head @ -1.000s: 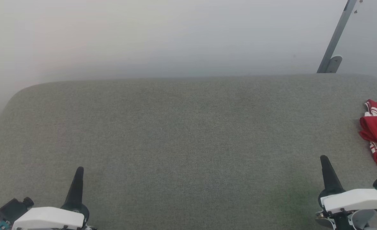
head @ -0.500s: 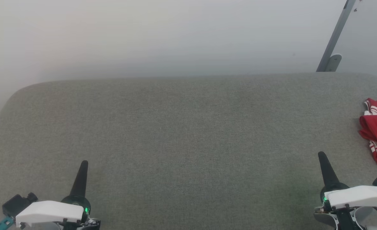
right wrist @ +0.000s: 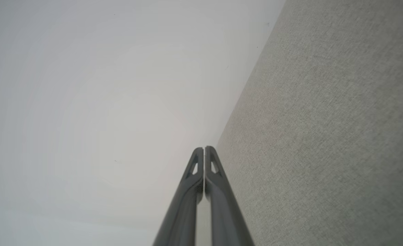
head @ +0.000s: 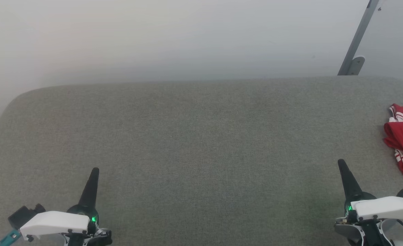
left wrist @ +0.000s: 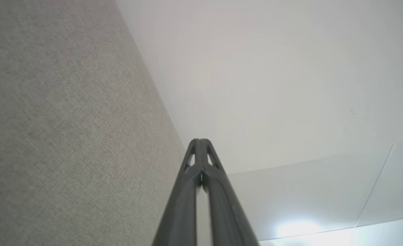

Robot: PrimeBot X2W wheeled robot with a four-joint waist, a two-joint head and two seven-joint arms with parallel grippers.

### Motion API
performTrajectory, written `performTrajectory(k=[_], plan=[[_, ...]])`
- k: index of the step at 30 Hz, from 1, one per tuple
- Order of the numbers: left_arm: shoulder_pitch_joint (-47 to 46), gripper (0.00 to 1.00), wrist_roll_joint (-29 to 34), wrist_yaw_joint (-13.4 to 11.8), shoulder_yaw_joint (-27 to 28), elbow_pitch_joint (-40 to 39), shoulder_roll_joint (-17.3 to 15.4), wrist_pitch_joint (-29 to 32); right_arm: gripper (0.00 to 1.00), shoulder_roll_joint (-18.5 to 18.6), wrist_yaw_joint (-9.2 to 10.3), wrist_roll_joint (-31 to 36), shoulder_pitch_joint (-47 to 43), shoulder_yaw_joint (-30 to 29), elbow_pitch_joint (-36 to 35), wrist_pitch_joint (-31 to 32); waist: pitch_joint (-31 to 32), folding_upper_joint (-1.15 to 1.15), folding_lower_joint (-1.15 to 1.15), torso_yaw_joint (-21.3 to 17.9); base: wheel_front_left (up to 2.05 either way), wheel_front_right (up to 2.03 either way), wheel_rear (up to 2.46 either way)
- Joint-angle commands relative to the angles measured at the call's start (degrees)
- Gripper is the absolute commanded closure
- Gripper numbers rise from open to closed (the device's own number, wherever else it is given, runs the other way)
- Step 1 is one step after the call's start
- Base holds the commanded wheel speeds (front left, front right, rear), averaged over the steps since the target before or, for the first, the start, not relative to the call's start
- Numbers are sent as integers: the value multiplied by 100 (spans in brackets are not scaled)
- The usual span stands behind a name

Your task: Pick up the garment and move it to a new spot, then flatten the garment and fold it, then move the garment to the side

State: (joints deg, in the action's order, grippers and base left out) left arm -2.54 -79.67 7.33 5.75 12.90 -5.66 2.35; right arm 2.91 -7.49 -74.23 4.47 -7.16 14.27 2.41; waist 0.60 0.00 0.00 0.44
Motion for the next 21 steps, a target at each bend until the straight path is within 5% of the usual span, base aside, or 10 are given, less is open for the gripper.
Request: performTrajectory(k=[1,21], plan=[[-144,100,-161,20,33,-14,5,54,100,1,-2,-177,103,15,-47,51,-4,0,0,-2,0,0,0],[-297,100,-857,25,71,70,178,284,100,-2,-1,-1184,170,46,-39,285,-45,0,0,-26,0,0,0]])
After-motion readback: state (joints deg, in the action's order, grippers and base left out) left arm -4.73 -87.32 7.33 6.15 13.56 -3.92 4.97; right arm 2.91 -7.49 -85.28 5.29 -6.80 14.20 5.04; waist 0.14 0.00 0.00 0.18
